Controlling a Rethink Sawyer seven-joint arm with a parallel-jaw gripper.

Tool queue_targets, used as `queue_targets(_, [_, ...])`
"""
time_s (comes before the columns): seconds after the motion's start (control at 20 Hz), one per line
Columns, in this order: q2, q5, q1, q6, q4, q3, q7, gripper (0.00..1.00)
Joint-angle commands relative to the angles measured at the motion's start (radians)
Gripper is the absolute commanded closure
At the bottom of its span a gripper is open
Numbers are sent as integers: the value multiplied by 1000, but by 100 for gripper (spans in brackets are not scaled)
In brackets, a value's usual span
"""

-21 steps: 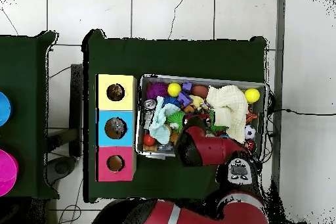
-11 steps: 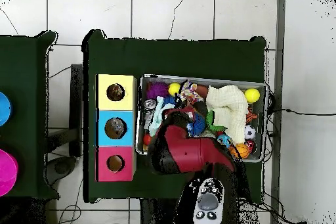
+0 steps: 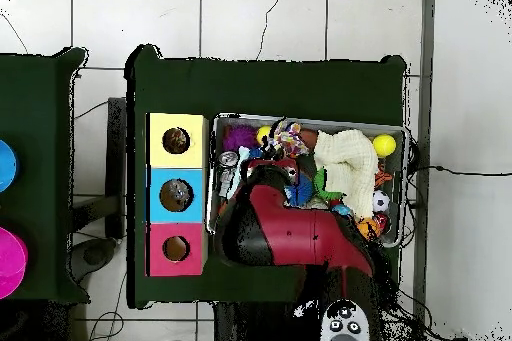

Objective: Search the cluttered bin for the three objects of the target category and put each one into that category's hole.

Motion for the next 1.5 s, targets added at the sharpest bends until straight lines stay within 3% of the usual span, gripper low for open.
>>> queue_targets(0.05, [-72, 145, -85, 268, 152, 271, 118, 100])
queue_targets(0.35, [-55, 211, 42, 425, 85, 169, 181, 100])
queue_targets(0.7, [-23, 283, 147, 510, 9, 128, 237, 100])
queue_targets(1.5, [82, 332, 310, 475, -163, 46, 249, 100])
